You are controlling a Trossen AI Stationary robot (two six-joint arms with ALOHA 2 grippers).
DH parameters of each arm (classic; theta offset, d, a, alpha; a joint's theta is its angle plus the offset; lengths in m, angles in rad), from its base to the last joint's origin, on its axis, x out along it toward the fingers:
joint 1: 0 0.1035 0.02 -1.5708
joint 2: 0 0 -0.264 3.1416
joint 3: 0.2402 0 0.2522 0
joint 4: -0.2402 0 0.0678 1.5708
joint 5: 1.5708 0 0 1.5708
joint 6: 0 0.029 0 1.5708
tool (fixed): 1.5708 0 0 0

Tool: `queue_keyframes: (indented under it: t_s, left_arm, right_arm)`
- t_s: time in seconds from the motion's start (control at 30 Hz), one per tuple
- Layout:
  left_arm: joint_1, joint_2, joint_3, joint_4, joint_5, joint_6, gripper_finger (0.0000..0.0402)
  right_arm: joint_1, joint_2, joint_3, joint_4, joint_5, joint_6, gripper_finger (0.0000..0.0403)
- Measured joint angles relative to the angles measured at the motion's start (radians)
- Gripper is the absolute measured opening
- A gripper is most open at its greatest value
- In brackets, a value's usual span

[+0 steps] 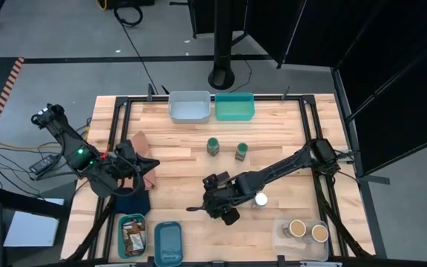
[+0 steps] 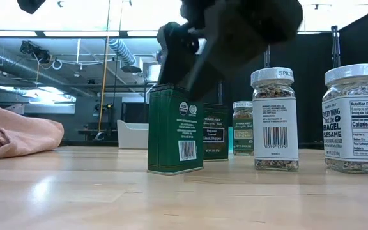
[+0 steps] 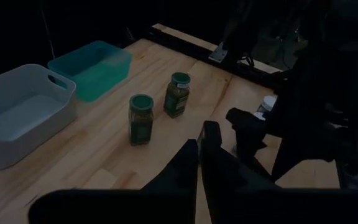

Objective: Sort spices by type
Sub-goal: Put the bottom black spice can into the blue bin

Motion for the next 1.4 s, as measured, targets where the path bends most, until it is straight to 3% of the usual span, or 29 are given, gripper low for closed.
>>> queue_keyframes:
  t_s: [0.37, 1.07, 1.4]
  left_arm:
    - [-0.003, 0.006, 0.000, -0.009, 0.043, -0.001, 0.0023]
    - [-0.003, 0.006, 0.000, -0.015, 0.053, 0.000, 0.0023]
    - [-0.003, 0.006, 0.000, -0.015, 0.053, 0.001, 0.0024]
  right_arm:
    - [0.000, 0.032, 0.000, -0.004, 0.008, -0.049, 0.0351]
    - [-0.002, 0.031, 0.000, -0.015, -0.020, -0.063, 0.0138]
    - [-0.006, 0.031, 0.080, -0.010, 0.059, 0.118, 0.0137]
